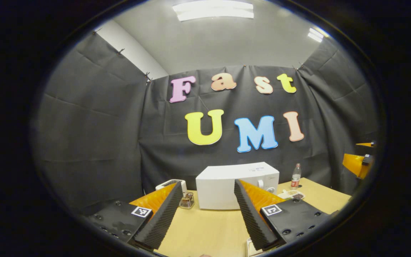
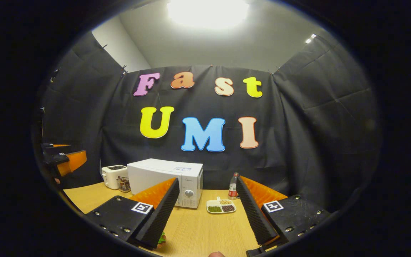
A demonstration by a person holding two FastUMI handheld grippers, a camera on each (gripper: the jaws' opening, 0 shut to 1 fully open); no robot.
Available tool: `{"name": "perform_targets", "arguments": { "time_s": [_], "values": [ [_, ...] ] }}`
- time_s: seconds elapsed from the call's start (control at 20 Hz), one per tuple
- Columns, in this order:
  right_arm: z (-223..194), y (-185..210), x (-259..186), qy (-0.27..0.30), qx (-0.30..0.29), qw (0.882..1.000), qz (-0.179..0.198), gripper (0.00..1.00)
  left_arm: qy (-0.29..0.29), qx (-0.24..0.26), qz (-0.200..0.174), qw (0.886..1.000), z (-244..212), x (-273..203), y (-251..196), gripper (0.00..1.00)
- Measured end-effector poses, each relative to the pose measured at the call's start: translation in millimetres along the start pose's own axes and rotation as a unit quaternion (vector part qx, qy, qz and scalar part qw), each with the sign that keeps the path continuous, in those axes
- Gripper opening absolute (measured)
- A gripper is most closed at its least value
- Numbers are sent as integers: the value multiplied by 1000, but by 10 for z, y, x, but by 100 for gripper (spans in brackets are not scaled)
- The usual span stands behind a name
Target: Open the microwave oven with the left hand, put the food in, and close the microwave oven.
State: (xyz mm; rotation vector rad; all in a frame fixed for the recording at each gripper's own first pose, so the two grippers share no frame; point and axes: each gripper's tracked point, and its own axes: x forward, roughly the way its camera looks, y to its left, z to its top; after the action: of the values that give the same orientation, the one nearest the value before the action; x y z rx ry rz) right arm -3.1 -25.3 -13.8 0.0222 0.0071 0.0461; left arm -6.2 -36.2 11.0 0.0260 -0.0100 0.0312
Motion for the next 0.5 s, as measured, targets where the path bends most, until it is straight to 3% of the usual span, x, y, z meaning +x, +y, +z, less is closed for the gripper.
{"name": "perform_targets", "arguments": {
  "time_s": [0.15, 0.3, 0.35, 0.5],
  "values": [
    [-22, -98, -24, -3, 11, 1000, 7, 97, -3, 4, 3, 1000, 52, 20, -147, 94],
    [-33, -236, -17, -5, 14, 1000, 5, 96, -17, 14, 8, 1000, 144, 100, -218, 100],
    [-55, -272, -5, -2, 15, 1000, 3, 96, -21, 13, 7, 1000, 164, 134, -247, 96],
    [-12, -342, 64, -3, 17, 1000, -5, 96, -25, 6, 0, 1000, 185, 326, -322, 100]
  ]
}}
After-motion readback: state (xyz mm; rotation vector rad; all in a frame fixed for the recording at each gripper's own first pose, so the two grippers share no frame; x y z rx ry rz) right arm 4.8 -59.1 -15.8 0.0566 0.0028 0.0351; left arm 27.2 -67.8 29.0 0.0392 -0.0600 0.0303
